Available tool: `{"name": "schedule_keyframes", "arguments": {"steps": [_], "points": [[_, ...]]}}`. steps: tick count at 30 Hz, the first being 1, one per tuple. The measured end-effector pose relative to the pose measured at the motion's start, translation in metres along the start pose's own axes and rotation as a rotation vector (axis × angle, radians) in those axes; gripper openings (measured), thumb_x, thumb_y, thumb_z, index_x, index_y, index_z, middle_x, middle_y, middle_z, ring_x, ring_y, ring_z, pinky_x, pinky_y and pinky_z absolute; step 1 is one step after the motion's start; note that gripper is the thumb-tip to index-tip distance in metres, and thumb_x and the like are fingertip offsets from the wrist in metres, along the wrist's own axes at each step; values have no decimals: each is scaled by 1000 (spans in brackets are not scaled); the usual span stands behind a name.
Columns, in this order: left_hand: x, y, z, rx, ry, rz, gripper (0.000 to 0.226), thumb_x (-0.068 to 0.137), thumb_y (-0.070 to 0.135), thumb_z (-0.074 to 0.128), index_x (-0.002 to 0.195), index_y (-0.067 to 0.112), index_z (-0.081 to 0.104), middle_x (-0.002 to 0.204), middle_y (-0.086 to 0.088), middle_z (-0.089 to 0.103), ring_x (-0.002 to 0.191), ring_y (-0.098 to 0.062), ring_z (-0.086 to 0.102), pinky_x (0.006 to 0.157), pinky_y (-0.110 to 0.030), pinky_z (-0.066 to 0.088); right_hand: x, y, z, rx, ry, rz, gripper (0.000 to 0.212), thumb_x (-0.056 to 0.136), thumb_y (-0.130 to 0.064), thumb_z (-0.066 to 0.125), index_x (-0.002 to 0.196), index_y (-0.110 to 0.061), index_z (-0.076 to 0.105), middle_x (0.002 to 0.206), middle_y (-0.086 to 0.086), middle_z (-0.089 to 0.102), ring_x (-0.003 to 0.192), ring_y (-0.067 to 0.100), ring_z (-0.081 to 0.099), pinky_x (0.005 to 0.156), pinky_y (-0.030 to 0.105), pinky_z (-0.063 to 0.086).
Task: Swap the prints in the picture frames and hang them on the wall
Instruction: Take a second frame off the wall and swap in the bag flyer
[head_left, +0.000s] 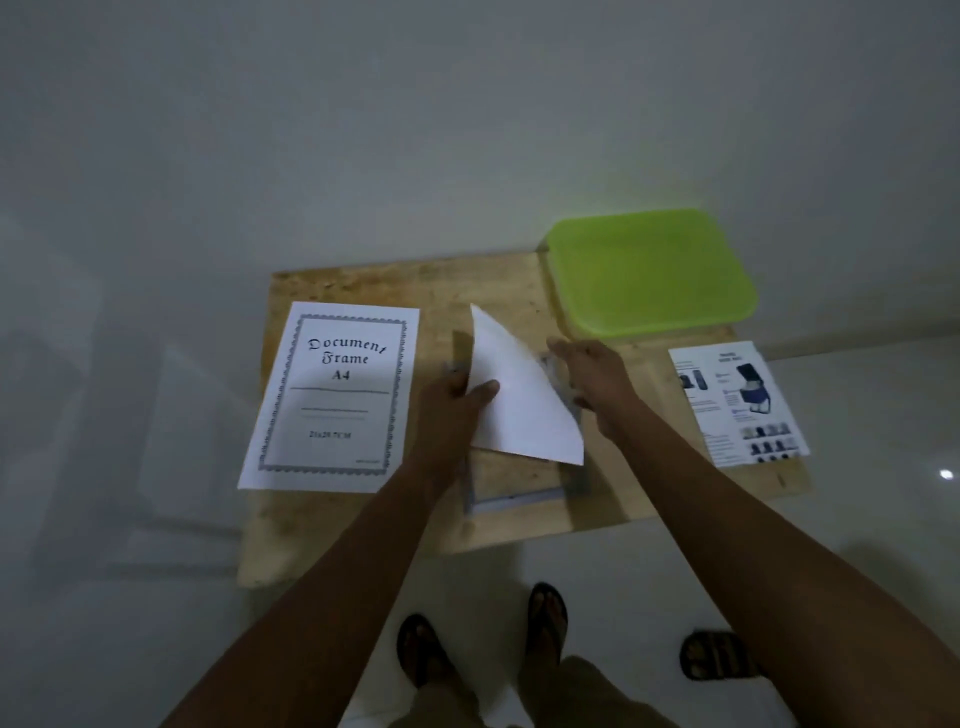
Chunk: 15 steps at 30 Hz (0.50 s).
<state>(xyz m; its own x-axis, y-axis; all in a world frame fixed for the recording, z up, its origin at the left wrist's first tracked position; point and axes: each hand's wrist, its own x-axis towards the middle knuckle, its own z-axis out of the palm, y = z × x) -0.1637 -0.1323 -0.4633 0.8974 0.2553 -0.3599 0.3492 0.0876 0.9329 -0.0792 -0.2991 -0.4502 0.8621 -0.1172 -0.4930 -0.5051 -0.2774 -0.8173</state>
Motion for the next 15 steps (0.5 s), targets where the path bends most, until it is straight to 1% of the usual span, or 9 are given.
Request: {"name": "schedule_keyframes", "arguments": {"steps": [1,3,5,7,9,11,12,13,15], "points": [[3,-6,3,-102,5,-77,20,90,17,70,110,15,72,106,2,75,98,-14,70,89,-34,56,4,13,-7,5,-17,48,32,87,-36,75,87,-5,66,78,5,64,72,22,57,63,28,42],[4,-19,6,-188,16,-180,21,89,19,71,110,14,73,109,-3,75,103,-25,69,92,-46,56,7,37,-17,80,-111,186,31,87,-22,76,103,4,69,91,11,71,76,24,64,63,28,46],[1,-31,10,-194,46,-231,21,91,19,69,112,14,72,110,-6,74,102,-27,69,88,-45,57,9,50,-23,179,-167,243,28,87,-8,73,112,5,69,101,17,73,78,28,68,63,29,52],[-5,-45,12,-142,102,-240,19,94,19,65,111,11,71,108,-6,74,96,-23,69,76,-34,58,17,61,-24,207,-168,201,25,85,4,70,110,7,70,100,21,74,77,29,70,63,29,56],[-9,-57,12,29,177,-241,19,95,23,64,107,11,71,104,-5,72,93,-20,68,70,-27,54,26,70,-21,61,-123,120,23,81,4,73,103,1,74,91,16,76,75,26,71,67,30,58],[-8,-70,12,178,235,-250,17,94,27,66,99,13,73,99,-3,72,92,-22,68,72,-31,56,32,75,-16,-140,-81,41,18,75,-6,77,90,-15,77,86,6,76,77,19,72,75,31,58],[-6,-74,12,230,258,-255,18,93,28,66,99,13,74,97,-2,71,91,-22,68,71,-31,56,33,75,-15,-213,-66,6,17,75,-10,77,83,-24,74,84,1,76,79,16,71,78,30,56],[-4,-77,12,282,279,-252,20,93,27,66,102,12,75,97,-1,71,91,-20,66,68,-27,53,35,76,-13,-265,-55,-26,18,75,-12,77,80,-28,71,82,-4,74,80,13,70,80,27,54],[1,-78,12,389,302,-225,23,91,25,68,109,12,75,98,1,70,91,-16,63,70,-23,46,39,79,-12,-326,-46,-67,18,76,-13,77,85,-28,70,78,-10,69,82,11,67,80,24,49]]}}
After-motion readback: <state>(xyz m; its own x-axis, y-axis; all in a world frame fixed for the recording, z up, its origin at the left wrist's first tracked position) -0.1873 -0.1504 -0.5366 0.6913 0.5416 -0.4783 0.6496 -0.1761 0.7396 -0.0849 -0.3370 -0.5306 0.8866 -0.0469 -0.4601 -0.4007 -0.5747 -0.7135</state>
